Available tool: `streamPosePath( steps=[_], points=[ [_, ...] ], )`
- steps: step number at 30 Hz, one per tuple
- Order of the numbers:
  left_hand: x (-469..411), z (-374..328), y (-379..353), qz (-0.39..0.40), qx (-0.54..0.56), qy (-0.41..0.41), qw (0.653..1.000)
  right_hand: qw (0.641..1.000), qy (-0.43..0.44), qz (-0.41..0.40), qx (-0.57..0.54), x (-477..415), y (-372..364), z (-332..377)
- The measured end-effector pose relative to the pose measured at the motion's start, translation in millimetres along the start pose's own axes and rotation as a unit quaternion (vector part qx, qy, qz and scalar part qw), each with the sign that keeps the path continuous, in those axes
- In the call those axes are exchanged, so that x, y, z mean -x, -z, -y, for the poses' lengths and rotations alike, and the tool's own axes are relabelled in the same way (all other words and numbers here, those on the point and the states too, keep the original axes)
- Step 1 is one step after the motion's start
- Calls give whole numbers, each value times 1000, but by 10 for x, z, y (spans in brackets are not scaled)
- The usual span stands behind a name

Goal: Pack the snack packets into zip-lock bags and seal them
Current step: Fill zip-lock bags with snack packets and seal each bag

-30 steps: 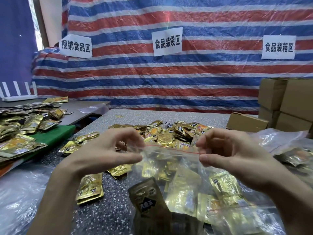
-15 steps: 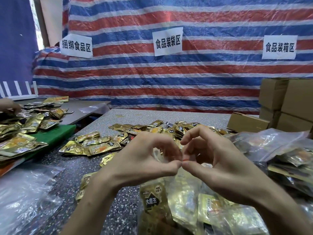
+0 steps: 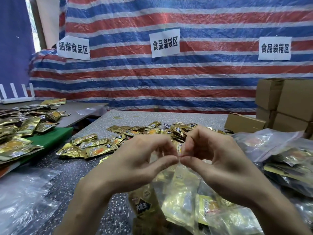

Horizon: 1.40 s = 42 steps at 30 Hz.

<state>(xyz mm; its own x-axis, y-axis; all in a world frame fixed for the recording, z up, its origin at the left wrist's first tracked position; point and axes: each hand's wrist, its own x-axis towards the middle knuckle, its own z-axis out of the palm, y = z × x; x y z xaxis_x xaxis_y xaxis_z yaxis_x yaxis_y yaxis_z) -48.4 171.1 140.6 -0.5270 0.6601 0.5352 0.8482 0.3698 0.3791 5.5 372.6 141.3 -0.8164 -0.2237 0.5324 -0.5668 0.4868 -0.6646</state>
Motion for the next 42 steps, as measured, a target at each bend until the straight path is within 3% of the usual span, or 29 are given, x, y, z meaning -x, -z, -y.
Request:
streamPosePath(
  steps=[9, 14, 20, 27, 31, 35, 42],
  points=[
    [5, -113, 28, -54, -47, -43, 997, 999, 17, 8, 48, 8, 2, 80],
    [30, -51, 93, -16, 49, -6, 999, 999, 20, 24, 38, 4, 37, 74],
    [93, 29, 196, 6, 66, 9, 998, 996, 8, 56, 66, 12, 27, 42],
    [33, -33, 79, -38, 16, -12, 999, 990, 37, 28, 133, 28, -19, 72],
    [66, 39, 155, -6, 68, 7, 998, 988, 29, 41, 146, 24, 10, 62],
    [125, 131, 250, -4, 51, 38, 998, 983, 8, 28, 180, 35, 0, 59],
    [72, 7, 141, -15, -5, -9, 1000, 968, 31, 0, 250, 64, -92, 168]
  ],
)
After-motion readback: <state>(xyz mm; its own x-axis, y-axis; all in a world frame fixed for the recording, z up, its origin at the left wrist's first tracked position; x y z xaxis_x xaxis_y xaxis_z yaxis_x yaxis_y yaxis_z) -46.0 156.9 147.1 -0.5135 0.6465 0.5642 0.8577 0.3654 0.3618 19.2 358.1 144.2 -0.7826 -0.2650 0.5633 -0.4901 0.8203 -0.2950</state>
